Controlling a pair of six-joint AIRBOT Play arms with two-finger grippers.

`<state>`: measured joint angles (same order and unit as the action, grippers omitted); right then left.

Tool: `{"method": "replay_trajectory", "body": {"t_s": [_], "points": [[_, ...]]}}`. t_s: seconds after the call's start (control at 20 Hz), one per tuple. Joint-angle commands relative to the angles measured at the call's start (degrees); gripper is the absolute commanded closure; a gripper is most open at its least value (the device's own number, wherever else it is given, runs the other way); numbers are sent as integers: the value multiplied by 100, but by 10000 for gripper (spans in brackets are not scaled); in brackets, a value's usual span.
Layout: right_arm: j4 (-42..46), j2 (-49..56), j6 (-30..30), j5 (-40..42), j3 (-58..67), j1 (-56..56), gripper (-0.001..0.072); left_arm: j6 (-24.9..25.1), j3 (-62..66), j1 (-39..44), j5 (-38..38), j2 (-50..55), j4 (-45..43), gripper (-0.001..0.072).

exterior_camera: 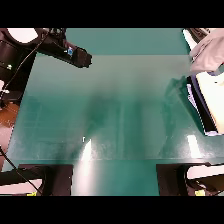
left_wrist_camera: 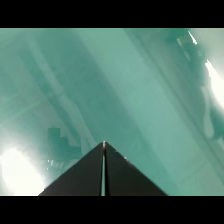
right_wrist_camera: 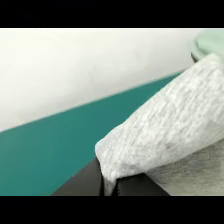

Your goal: Fold the shirts.

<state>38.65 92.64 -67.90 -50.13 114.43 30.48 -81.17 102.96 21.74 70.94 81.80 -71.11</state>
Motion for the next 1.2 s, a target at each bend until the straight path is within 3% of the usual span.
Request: {"method": "replay_trajectory", "body": {"t_s": [0.0,0.55,0.75,0.9,0.95,1.05,1.15], "points": [[59,-236,2,-79,258,107,698,-4,-4,0,24,4,0,686],[1152,-2052,173,-756,-1950,1266,697,9,-4,0,323,4,0,686],[1325,-2594,420,-1412,-2830,1694,696,11,-4,0,361,4,0,686],[2006,-3106,391,-1825,-3637,1930,690,11,-4,0,361,4,0,686],[2302,-3287,363,-1878,-3917,1987,650,11,-4,0,358,4,0,686],[2959,-3650,131,-1777,-4511,2142,300,13,-4,0,356,4,0,686],[3364,-3926,9,-1720,-4931,2389,265,13,-4,0,356,4,0,686]]}}
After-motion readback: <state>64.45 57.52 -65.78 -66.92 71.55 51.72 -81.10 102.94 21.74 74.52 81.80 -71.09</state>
